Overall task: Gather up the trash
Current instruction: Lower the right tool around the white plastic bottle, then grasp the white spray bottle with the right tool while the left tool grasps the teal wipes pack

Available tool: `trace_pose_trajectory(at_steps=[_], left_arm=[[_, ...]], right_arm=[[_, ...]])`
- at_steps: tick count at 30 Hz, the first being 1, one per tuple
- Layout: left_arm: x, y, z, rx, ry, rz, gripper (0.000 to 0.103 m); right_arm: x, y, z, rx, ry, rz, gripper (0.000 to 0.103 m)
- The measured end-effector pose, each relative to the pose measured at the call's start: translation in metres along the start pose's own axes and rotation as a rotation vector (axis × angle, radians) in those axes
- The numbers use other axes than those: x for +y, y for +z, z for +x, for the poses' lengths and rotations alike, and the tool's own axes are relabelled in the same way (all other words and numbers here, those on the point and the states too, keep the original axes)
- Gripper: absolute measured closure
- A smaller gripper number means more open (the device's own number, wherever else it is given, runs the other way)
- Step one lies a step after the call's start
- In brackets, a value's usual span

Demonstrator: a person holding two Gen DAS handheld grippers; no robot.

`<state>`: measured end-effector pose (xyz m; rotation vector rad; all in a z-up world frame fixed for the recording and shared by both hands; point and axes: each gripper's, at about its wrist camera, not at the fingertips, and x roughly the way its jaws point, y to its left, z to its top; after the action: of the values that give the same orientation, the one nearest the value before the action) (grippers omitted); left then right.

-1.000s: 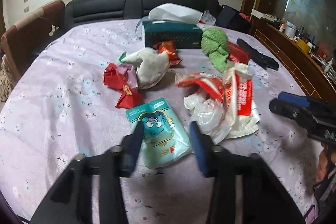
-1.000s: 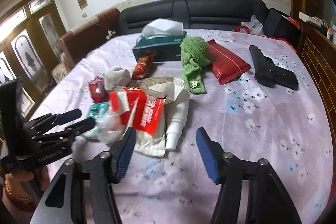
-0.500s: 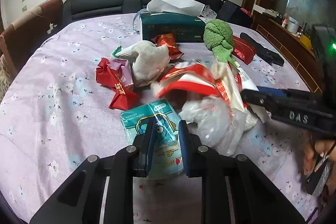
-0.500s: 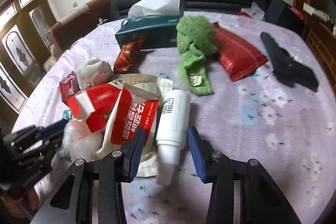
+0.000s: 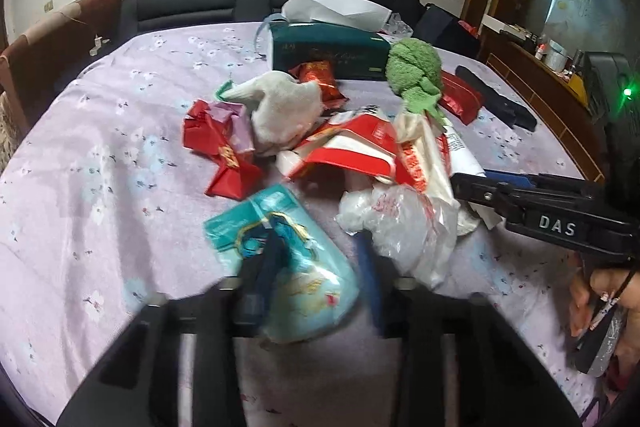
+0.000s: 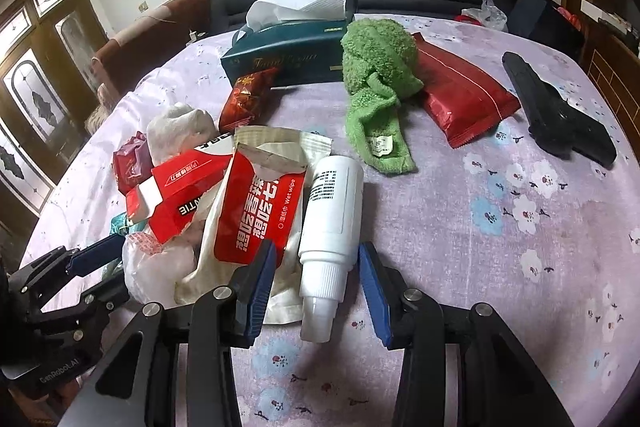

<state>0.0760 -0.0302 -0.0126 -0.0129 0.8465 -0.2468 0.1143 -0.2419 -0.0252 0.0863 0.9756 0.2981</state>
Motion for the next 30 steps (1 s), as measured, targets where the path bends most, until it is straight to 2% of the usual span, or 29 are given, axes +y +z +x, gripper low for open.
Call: trace_pose_trajectory(at_steps=[2,3,4,7,12,16,30], left_arm=[[0.004,0.001,0.000,0.000,-0.018,-0.014,0.089],[0.004,0.001,0.000,0.001,-0.028,-0.015,0.092],[0.003,0.001,0.000,0.002,-0.036,-0.009,0.099],[-0.006,-0.001,-0.001,0.000,-0.022,0.025,0.102],[-0.017,-0.005,-0.008,0.003,-0.044,0.046,0.103],[-0.035,-0.006,-0.017,-0.019,-0.011,0.092,0.103],[-0.093,-0.021,-0.055,-0.051,-0.061,0.127,0.103]], right_arm=[[0.001,0.000,-0.001,-0.008,-0.009,-0.003,0.063],[0.002,-0.001,-0.002,-0.017,-0.025,-0.007,0.071],[0.002,-0.002,-0.002,-0.022,-0.037,-0.012,0.071],[-0.001,-0.008,-0.006,-0.024,-0.040,-0.006,0.071],[-0.006,-0.021,-0.024,-0.031,-0.066,-0.025,0.071],[-0.016,-0.033,-0.045,-0.059,-0.066,-0.009,0.071],[-0.046,-0.072,-0.126,-0.149,-0.066,0.040,0.071]])
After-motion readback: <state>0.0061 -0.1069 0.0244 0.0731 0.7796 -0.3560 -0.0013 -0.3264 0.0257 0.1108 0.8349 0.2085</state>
